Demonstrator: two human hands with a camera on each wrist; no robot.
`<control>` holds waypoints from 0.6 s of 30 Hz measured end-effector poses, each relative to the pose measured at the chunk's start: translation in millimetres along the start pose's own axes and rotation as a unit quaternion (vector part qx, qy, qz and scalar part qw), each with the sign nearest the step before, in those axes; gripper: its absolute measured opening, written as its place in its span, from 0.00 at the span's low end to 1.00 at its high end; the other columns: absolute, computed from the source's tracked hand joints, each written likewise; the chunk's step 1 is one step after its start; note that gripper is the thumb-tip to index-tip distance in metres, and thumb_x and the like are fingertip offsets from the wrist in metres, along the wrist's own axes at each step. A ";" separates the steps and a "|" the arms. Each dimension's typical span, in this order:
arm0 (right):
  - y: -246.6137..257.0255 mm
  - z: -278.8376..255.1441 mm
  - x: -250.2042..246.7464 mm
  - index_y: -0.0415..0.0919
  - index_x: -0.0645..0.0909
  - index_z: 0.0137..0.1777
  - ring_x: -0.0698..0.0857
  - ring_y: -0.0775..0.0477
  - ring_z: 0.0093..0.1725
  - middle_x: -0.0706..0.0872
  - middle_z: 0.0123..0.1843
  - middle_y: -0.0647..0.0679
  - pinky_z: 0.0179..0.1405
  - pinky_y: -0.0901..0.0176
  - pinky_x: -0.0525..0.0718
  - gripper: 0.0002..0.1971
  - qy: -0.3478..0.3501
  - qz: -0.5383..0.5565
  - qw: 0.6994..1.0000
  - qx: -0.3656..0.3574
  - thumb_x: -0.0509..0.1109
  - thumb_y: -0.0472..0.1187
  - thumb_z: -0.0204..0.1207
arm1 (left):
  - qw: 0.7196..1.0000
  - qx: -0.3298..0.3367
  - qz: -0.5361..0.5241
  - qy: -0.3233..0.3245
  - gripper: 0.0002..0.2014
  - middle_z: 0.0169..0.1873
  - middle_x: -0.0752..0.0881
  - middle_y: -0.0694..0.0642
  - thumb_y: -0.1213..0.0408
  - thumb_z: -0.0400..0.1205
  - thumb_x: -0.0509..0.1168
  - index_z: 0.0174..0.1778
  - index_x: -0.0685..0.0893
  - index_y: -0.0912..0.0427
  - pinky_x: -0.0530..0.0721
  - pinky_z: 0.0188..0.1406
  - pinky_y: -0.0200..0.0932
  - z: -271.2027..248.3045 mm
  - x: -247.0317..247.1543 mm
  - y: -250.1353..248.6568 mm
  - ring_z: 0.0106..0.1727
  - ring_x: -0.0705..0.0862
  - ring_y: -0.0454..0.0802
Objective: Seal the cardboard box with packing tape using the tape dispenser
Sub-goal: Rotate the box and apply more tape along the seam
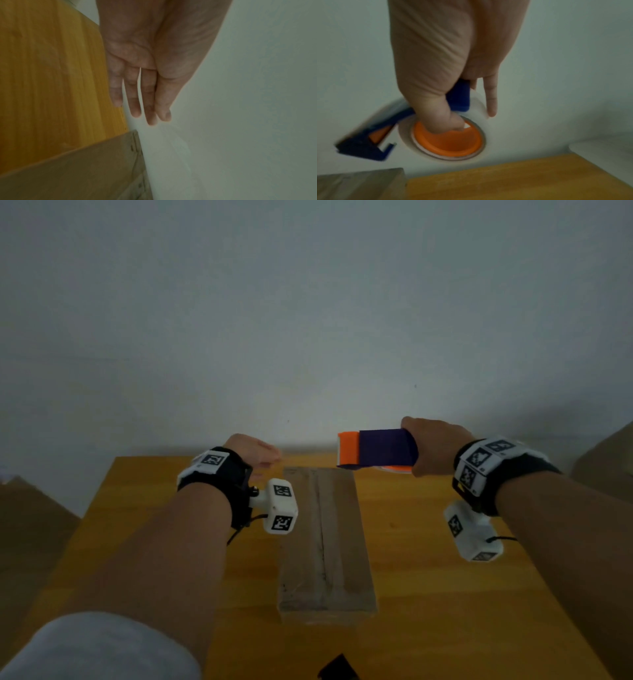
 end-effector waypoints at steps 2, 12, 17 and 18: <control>1.7 2.1 1.6 0.45 0.71 0.57 0.85 0.45 0.47 0.85 0.51 0.48 0.41 0.55 0.79 0.22 0.002 -0.016 1.000 -0.001 0.75 0.42 0.65 | 1.000 -0.014 0.018 -0.013 0.07 0.51 0.84 0.60 0.64 0.77 0.73 0.46 0.86 0.62 0.83 0.53 0.51 0.1 2.1 3.5 0.57 0.84 0.58; -0.2 10.2 17.5 0.44 0.71 0.59 0.86 0.44 0.49 0.85 0.51 0.48 0.45 0.52 0.84 0.22 0.022 -0.053 0.998 0.010 0.73 0.49 0.68 | 0.997 0.000 0.073 -0.026 0.07 0.39 0.86 0.63 0.64 0.75 0.74 0.37 0.86 0.63 0.84 0.63 0.56 10.3 16.9 0.9 0.44 0.83 0.56; 0.2 15.9 18.6 0.46 0.70 0.56 0.86 0.44 0.47 0.85 0.49 0.49 0.46 0.51 0.85 0.23 0.018 -0.049 0.999 0.012 0.70 0.58 0.69 | 0.997 0.003 0.068 -0.042 0.09 0.44 0.89 0.63 0.66 0.75 0.74 0.47 0.90 0.69 0.85 0.62 0.54 17.5 17.8 3.6 0.51 0.87 0.59; -0.5 17.1 18.8 0.47 0.70 0.54 0.87 0.45 0.45 0.85 0.48 0.50 0.45 0.52 0.85 0.24 0.013 -0.051 0.999 0.014 0.69 0.62 0.68 | 0.997 0.002 0.070 -0.041 0.08 0.47 0.90 0.64 0.66 0.75 0.74 0.44 0.90 0.69 0.85 0.62 0.54 18.1 18.3 3.7 0.53 0.88 0.59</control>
Point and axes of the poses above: each hand's wrist, its own z-axis towards the middle knuckle, its own x-axis out of the palm, y = z × x, the point moved 10 cm from there along z, towards the middle knuckle
